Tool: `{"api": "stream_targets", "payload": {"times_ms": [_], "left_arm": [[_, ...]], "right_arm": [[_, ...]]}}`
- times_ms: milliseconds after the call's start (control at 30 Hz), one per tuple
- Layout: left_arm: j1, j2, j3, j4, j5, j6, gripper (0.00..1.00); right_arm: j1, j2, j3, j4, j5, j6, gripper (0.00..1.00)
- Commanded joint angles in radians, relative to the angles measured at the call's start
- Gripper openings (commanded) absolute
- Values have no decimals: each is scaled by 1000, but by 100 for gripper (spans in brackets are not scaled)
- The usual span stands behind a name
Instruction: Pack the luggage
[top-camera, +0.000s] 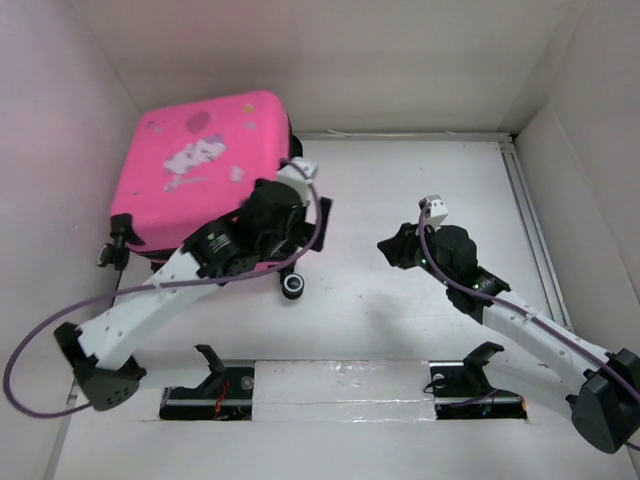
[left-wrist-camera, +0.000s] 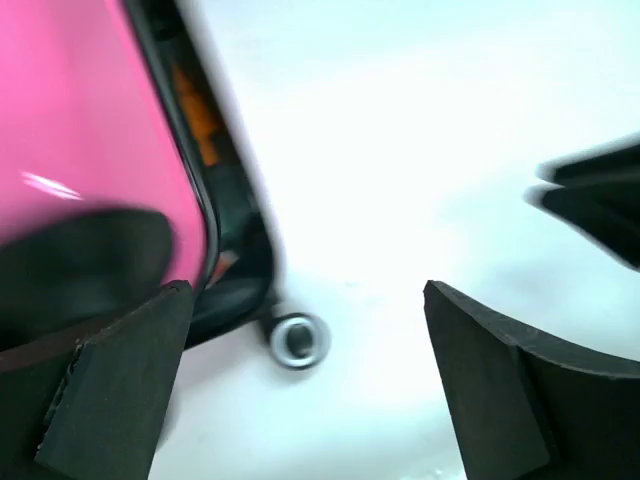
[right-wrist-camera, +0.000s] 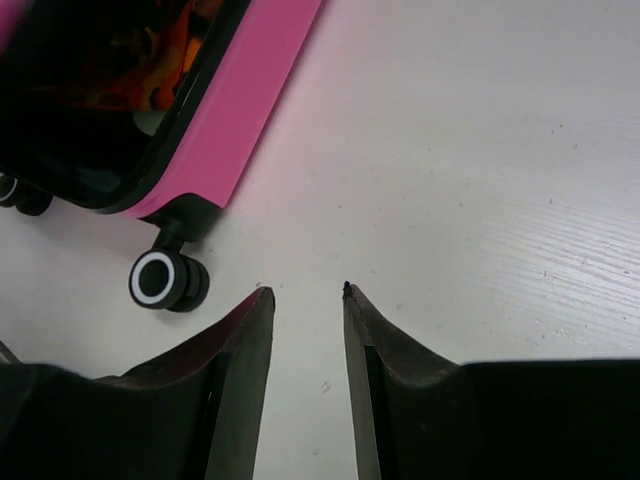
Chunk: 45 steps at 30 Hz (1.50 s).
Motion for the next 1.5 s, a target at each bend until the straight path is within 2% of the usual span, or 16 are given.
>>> {"api": "stream_targets", "payload": {"times_ms": [0,100,133,233,267,300,333,400,433,500,533,667,767,1067,1333,1467], "left_arm": [[-52,144,157,69,315,107,96],[-110,262,347,89,375,116,92],[-110,279,394,119,375,104,91],[-77,316,523,167,94,60,71],[-43,316,538,167,11,32,65],[63,328,549,181,-75,-15,52],[136,340,560,181,-76,-45,25],[301,353,560,190,-30,-109,1],[462,362,560,199,25,-167,0],[619,362,500,238,65,-216,0],[782,377,468,259,163,-265,0],[1087,461,452,271,294,-301,0],[1202,553,506,250,256,-277,0],[1244,856,689,109,176,-177,0],[1167,897,393,265,308,-229,0],[1088,783,204,380,414,-287,0]], "right_arm": [[11,-5,48,18,46,-15,40],[11,-5,48,18,59,-15,39],[11,-5,48,18,68,-15,30],[11,-5,48,18,68,-15,1],[11,4,48,18,68,-15,0],[11,4,48,9,68,-15,0],[11,4,48,9,68,-15,0],[11,4,48,9,68,-24,0],[11,4,48,9,77,-24,0],[20,4,48,9,77,-24,0],[20,4,48,0,77,-24,0],[29,14,48,0,88,-33,0],[29,44,57,0,88,-42,0],[49,116,89,0,120,-42,0],[49,159,98,0,191,-42,0],[49,159,120,-9,230,-15,0]]}}
